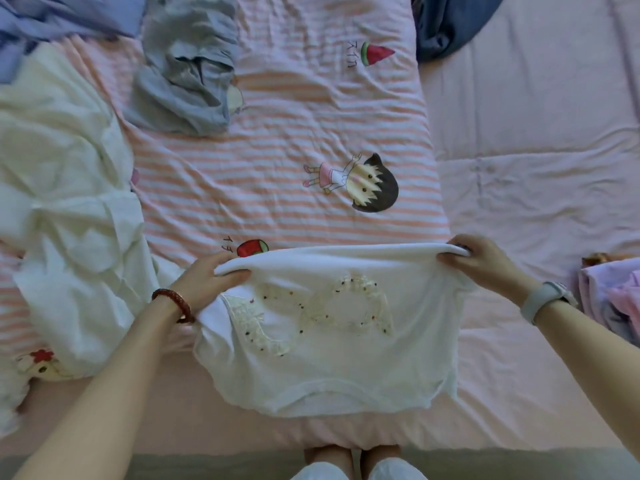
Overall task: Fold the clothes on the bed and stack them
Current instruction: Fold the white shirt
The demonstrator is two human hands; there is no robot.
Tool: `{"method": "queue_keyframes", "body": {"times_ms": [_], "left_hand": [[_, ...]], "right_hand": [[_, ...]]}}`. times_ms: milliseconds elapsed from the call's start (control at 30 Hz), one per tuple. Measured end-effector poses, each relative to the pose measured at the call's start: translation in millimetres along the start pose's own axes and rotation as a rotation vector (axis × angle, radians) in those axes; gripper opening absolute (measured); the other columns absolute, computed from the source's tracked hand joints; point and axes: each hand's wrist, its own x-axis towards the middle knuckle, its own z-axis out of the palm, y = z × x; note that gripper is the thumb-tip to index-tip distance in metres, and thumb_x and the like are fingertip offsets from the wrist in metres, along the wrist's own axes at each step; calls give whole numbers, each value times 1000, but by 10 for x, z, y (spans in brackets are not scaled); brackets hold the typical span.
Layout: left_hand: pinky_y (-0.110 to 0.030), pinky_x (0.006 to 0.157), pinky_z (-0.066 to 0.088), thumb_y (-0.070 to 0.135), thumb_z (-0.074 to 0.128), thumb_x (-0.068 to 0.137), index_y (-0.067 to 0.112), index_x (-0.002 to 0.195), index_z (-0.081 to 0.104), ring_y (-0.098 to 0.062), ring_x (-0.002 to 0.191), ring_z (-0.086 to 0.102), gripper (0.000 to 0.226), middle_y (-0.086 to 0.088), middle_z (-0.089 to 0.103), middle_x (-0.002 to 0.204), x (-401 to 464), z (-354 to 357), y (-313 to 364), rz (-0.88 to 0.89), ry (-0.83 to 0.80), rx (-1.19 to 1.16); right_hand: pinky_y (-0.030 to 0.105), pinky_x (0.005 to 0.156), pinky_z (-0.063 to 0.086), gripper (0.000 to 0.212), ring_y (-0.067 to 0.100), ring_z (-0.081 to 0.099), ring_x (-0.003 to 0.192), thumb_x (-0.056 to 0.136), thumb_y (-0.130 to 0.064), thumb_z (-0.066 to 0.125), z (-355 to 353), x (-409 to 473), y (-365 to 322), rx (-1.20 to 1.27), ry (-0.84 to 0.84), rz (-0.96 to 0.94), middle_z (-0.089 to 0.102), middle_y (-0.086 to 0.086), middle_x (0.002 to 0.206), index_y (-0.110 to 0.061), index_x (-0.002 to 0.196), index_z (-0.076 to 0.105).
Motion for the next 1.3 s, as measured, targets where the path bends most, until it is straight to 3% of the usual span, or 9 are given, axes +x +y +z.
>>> {"method": "queue_keyframes", "body": {"times_ms": [133, 267, 367, 467, 633, 833, 1067, 1200, 1300], "left_hand": [[-29, 71, 47, 31, 71, 76, 29, 84, 64, -14, 82, 60, 11, 5, 65, 87, 295, -508, 381, 74, 131, 5], [-40, 82, 44, 42, 68, 77, 22, 107, 62, -28, 98, 58, 36, -4, 66, 106, 841, -814, 642, 27, 407, 204], [-50, 105, 27, 36, 56, 90, 25, 141, 34, -32, 128, 37, 56, -8, 40, 143, 1185, -772, 704, -73, 589, 516], [-56, 112, 7, 38, 45, 95, 27, 145, 28, -29, 139, 20, 54, -8, 23, 153, 1303, -487, 645, -54, 579, 686], [-62, 106, 20, 49, 32, 88, 25, 138, 45, -35, 136, 32, 57, -14, 39, 146, 1400, 130, 234, 104, 452, 787], [-46, 115, -5, 66, 10, 86, 34, 148, -1, -30, 144, -12, 71, 9, -18, 153, 1602, 157, -379, -78, 455, 749], [-64, 109, -2, 58, 32, 92, 40, 147, 0, -31, 143, -14, 66, 6, -14, 157, 1500, 178, -96, -208, 453, 689], [-67, 105, -6, 50, 36, 83, 36, 148, 7, -33, 143, -8, 73, -4, -2, 158, 1286, 633, 134, -42, 510, 605], [-68, 102, 5, 51, 35, 79, 36, 148, 5, -33, 143, 1, 77, -9, 13, 156, 1064, 1223, 334, 116, 394, 609]], "right_hand": [[13, 55, 37, 4, 12, 50, 64, 84, -6, 65, -410, 406, -480, 82, 183, -88, 58, 6, 72, -9, 82, 63], [35, 75, 43, 17, 31, 60, 92, 86, -19, 64, -637, 1049, -838, -139, 372, -111, 65, 14, 93, -8, 98, 67], [50, 106, 26, 41, 34, 46, 119, 87, -19, 58, -508, 1371, -963, -419, 497, -40, 52, 12, 129, -17, 128, 52], [65, 106, 14, 47, 36, 43, 124, 86, -15, 54, -169, 1416, -1054, -554, 539, -213, 45, 16, 136, -15, 133, 46], [68, 104, 11, 48, 38, 37, 132, 91, -35, 31, 686, 1465, -947, -757, 260, -478, 41, 12, 144, -25, 137, 41], [57, 109, -13, 60, 26, -4, 145, 86, -62, -6, 734, 1690, -463, -828, 151, -273, -7, -6, 153, -41, 142, -4], [50, 114, 1, 58, 15, -3, 145, 94, -48, 11, 320, 1628, -257, -629, 167, -4, -3, -3, 158, -32, 149, 9], [39, 112, 21, 71, 32, 26, 137, 85, -45, 28, 319, 1254, -193, -116, 426, -58, 32, 20, 147, 0, 141, 33], [34, 109, 25, 65, 32, 35, 129, 88, -40, 47, 540, 892, -76, 191, 447, 139, 41, 20, 137, 0, 138, 36]]}}
